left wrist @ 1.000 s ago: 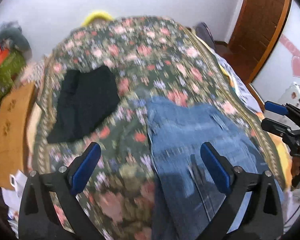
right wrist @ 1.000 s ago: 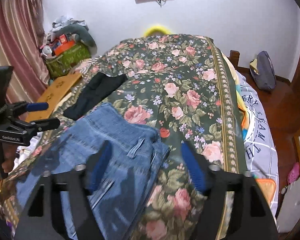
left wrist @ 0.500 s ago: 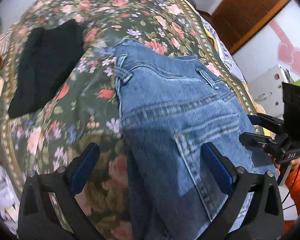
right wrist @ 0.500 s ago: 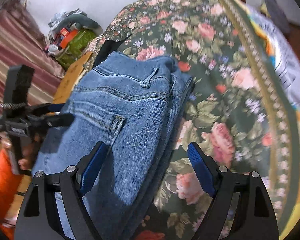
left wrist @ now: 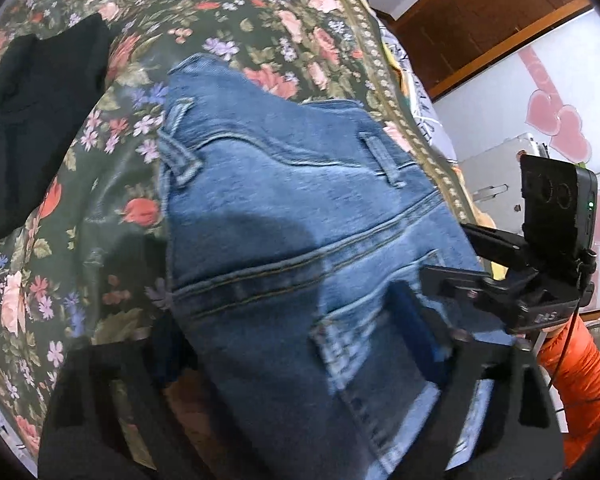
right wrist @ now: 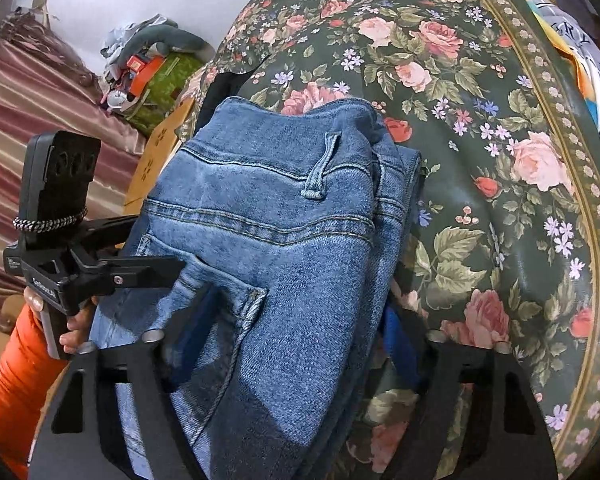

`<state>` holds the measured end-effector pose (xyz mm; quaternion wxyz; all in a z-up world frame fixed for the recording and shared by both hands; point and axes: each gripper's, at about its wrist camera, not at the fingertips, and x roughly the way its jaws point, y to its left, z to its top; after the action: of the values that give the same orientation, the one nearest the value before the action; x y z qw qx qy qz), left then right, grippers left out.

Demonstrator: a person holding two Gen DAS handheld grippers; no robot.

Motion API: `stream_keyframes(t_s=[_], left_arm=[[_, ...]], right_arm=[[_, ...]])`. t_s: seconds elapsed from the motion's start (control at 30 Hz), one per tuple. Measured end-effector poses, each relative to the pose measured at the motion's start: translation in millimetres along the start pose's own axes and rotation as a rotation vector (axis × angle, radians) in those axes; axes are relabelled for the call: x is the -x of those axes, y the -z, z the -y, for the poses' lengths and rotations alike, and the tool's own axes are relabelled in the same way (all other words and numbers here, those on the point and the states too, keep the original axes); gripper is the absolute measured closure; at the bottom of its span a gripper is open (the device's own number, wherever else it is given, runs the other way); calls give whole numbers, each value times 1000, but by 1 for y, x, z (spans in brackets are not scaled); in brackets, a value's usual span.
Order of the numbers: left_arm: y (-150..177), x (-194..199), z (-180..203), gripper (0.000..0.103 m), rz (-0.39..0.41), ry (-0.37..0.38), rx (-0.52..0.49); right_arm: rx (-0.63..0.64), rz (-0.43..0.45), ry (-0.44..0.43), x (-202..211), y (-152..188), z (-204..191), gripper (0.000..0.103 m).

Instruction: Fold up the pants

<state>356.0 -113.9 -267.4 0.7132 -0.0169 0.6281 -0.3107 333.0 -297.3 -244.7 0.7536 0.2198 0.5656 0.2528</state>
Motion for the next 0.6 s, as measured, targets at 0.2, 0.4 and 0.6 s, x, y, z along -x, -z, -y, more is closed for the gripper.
stream_keyframes(t_s=[0.2, 0.4, 0.6], left_arm=[[8, 20, 15, 40, 78, -55, -39], [21, 72, 18, 53, 211, -91, -92], [23, 134, 15, 55, 387, -196, -127]], right_arm=[[37, 14, 36, 15, -2, -14, 74], [110, 103, 47, 34, -8, -51, 79], [191, 197, 33, 45, -36, -104, 82]])
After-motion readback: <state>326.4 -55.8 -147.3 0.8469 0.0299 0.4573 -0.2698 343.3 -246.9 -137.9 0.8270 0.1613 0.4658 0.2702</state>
